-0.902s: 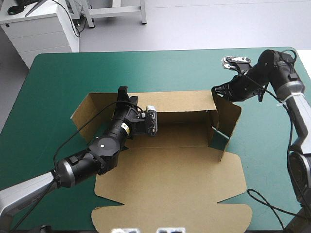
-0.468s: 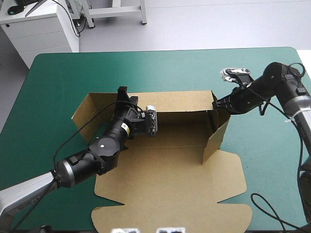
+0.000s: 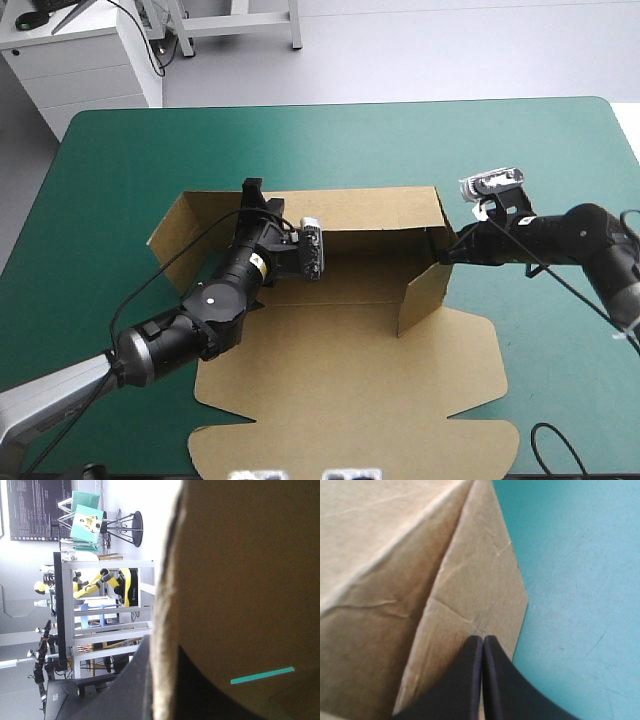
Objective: Fold the box
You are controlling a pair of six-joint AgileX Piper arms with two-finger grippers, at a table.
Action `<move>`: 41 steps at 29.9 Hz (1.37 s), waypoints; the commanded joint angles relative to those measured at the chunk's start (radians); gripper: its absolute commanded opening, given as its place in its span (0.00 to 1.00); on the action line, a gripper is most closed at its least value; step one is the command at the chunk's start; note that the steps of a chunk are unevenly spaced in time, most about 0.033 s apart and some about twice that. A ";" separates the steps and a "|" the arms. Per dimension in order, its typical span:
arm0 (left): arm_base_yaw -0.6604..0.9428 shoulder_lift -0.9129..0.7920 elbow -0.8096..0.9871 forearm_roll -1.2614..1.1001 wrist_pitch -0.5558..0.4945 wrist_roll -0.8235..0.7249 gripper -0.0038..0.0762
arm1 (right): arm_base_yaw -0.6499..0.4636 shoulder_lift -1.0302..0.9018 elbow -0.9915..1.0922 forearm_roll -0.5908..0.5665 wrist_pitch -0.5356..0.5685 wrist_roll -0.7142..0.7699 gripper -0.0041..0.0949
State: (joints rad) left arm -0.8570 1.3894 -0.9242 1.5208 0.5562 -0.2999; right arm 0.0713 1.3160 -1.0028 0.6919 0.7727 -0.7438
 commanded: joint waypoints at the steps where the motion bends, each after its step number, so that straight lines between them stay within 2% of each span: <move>1: -0.004 -0.030 -0.022 0.030 -0.005 -0.004 0.04 | -0.002 -0.091 0.076 0.177 -0.133 -0.204 0.03; 5: -0.004 -0.030 -0.020 0.030 -0.020 0.005 0.04 | -0.002 -0.134 0.179 0.308 -0.194 -0.379 0.03; 9: -0.004 -0.030 -0.020 0.030 -0.020 0.005 0.04 | -0.002 -0.145 0.239 0.340 -0.221 -0.439 0.07; 11: -0.004 -0.030 -0.020 0.030 -0.020 0.005 0.04 | -0.002 -0.145 0.250 0.340 -0.201 -0.464 0.17; 15: -0.004 -0.028 -0.020 0.025 -0.020 0.022 0.04 | -0.002 -0.145 0.250 0.338 -0.132 -0.516 0.45; 16: -0.004 -0.028 -0.020 0.016 -0.020 0.044 0.04 | -0.002 -0.145 0.250 0.338 -0.128 -0.521 0.51; 18: -0.004 -0.028 -0.018 -0.013 -0.020 0.091 0.04 | -0.002 -0.145 0.250 0.340 -0.118 -0.528 0.55; 22: -0.004 -0.028 0.000 -0.057 -0.018 0.149 0.04 | -0.002 -0.145 0.250 0.340 -0.105 -0.536 0.55; 30: -0.004 -0.028 0.019 -0.060 -0.006 0.152 0.04 | -0.002 -0.145 0.250 0.319 -0.007 -0.531 0.55; 36: -0.004 -0.028 0.019 -0.060 -0.003 0.152 0.04 | -0.002 -0.152 0.250 0.272 0.066 -0.465 0.55; 41: -0.004 -0.028 0.019 -0.060 -0.003 0.152 0.04 | -0.002 -0.213 0.250 0.224 0.071 -0.418 0.55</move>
State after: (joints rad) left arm -0.8570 1.3802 -0.8944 1.4824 0.5504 -0.1427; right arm 0.0713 1.1588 -0.7299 0.8942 0.8272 -1.1853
